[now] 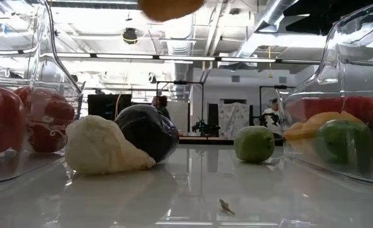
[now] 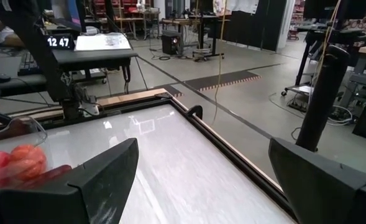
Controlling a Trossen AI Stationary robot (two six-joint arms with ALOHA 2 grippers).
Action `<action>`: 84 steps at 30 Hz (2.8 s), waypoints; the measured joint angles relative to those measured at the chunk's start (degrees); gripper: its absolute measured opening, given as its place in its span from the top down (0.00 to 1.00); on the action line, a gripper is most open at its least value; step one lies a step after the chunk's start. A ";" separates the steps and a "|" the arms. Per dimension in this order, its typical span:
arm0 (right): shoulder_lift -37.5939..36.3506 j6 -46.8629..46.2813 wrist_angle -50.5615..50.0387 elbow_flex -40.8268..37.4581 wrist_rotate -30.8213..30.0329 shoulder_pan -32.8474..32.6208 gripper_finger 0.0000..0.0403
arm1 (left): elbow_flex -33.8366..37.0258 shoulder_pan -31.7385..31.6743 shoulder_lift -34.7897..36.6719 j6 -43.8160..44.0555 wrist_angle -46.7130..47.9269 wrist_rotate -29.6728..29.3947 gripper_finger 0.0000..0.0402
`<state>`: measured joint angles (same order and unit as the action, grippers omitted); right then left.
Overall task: Sort produce into baskets
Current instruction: Put the mango into the left transparent bin, then put the red chili pepper from the right transparent bin to the left transparent bin
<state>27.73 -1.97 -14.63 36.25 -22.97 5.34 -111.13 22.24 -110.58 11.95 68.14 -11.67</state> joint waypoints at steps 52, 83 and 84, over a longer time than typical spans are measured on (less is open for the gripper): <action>-0.37 -1.14 -1.97 -0.02 -0.96 0.17 0.04 | 0.79 5.86 -3.83 28.71 21.94 17.87 0.20; 2.14 -7.16 -7.14 0.44 4.81 -1.43 0.04 | 0.74 -14.81 -9.61 -18.23 -27.13 7.77 0.31; 3.71 -9.04 -9.09 0.86 4.76 -2.35 0.05 | 0.76 -14.37 -9.61 -19.23 -27.17 7.68 0.31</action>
<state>31.44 -11.01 -23.72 37.11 -18.21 3.00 -110.37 7.87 -120.19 -7.28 40.97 -3.99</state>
